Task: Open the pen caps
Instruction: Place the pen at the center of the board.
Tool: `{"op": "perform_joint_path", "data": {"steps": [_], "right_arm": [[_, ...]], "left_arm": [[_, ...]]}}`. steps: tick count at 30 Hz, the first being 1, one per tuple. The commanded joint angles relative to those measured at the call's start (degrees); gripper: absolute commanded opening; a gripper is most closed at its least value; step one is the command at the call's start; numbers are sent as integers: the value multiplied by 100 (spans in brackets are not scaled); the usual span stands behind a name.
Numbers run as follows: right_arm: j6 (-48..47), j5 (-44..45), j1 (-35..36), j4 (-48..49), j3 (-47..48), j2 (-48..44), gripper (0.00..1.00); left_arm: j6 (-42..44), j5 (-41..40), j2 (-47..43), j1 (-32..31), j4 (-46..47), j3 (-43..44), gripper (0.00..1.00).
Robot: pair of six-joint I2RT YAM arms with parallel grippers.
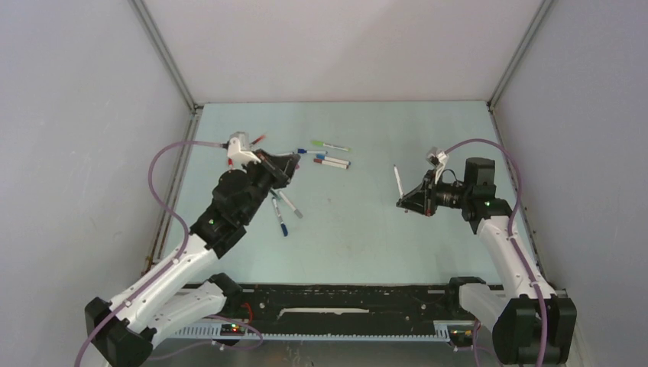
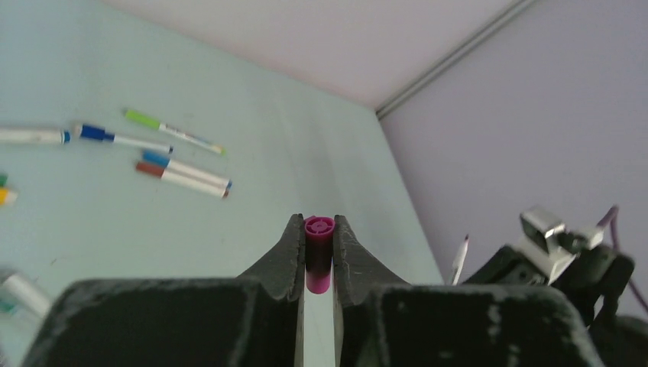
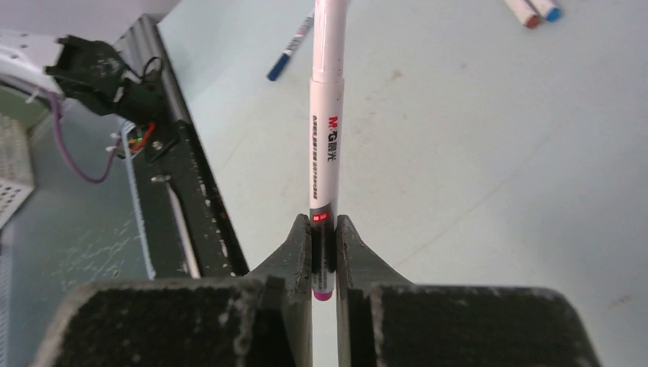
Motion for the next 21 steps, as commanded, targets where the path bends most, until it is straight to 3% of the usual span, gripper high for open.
{"op": "perform_joint_path", "data": {"steps": [1,13,21], "right_arm": [[-200,785,-248,-129,224,17,0],[53,2741,-228,77,311,625,0],[93,4081,360,-238,1138,1926,3]], "left_arm": [[31,575,-331,102,-331,-458,10],[-46,940,855,116,-751,-514,3],[69,995,1328,121,-811,-565,3]]}}
